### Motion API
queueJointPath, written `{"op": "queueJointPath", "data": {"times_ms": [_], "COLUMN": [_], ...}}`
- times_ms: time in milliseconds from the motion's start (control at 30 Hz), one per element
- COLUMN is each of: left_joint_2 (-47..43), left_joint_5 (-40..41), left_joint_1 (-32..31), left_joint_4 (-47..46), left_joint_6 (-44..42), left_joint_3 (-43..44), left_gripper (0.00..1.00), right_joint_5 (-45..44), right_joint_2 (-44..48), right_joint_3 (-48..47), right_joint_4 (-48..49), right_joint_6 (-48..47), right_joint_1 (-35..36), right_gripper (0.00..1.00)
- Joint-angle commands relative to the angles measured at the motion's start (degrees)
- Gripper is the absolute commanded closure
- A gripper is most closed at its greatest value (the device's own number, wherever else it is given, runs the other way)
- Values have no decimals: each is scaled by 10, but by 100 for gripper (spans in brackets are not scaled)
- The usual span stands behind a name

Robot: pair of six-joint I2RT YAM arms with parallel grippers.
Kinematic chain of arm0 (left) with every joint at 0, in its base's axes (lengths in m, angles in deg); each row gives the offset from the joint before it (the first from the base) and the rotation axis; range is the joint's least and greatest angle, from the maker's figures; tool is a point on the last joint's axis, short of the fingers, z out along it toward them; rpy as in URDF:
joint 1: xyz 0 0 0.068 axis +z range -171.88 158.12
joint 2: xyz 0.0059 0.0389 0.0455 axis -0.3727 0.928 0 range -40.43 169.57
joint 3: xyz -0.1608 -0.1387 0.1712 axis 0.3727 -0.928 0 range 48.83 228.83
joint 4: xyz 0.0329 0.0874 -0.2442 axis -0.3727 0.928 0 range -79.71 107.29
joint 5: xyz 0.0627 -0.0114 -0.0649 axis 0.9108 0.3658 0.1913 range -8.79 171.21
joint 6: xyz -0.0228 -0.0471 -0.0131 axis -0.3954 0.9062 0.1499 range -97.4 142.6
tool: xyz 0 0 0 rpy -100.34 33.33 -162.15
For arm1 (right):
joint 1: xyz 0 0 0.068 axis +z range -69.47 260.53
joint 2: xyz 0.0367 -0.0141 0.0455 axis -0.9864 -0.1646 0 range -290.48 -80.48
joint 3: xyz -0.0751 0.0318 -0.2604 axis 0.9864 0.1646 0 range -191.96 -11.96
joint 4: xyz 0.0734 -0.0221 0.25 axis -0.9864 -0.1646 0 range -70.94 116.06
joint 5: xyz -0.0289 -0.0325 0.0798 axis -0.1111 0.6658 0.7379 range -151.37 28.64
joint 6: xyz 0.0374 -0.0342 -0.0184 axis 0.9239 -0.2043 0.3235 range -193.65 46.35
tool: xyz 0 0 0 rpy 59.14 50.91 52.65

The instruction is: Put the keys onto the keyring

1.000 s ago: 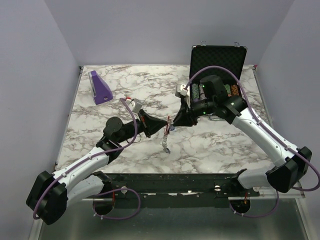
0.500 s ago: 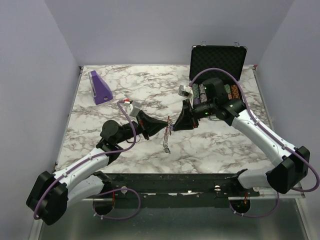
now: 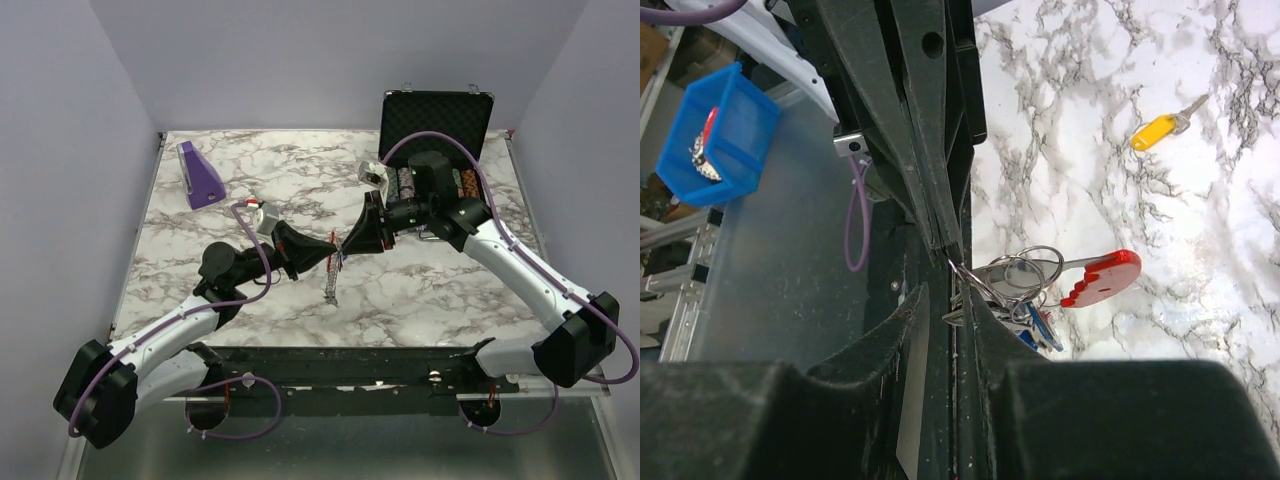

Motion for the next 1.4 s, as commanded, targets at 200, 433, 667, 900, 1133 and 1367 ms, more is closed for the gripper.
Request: {"op": "queueJointPath", "data": {"times_ms": [200,433,667,900,1133,1367], "left_joint_2": [7,15,17,20,20,20], "left_joint_5": [-13,-10,-7,-11,-11,-9], "left_joint_1": [2,2,3,2,2,2], "left_joint_4": [-47,-50,-55,-54,-54,-53], "left_joint_6": [11,15,18,18,18,18], "left_joint_3": [-2,-4,-10,-10,-9,-8], "left_gripper": [100,100,100,100,100,100], "right_joint_5": [27,26,12,11,17,36], "right_joint_2": [2,2,1,-4,-16,-24], "right_joint_3": [24,24,28,22,10,13], "right_joint_4": [47,56,61,54,26,33], "right_joint_6": [42,43,27,-30,-97,-110], "right_joint_1": [-2,-1,-1,-2,0,2], "right_gripper": [72,70,61,54,55,74]}}
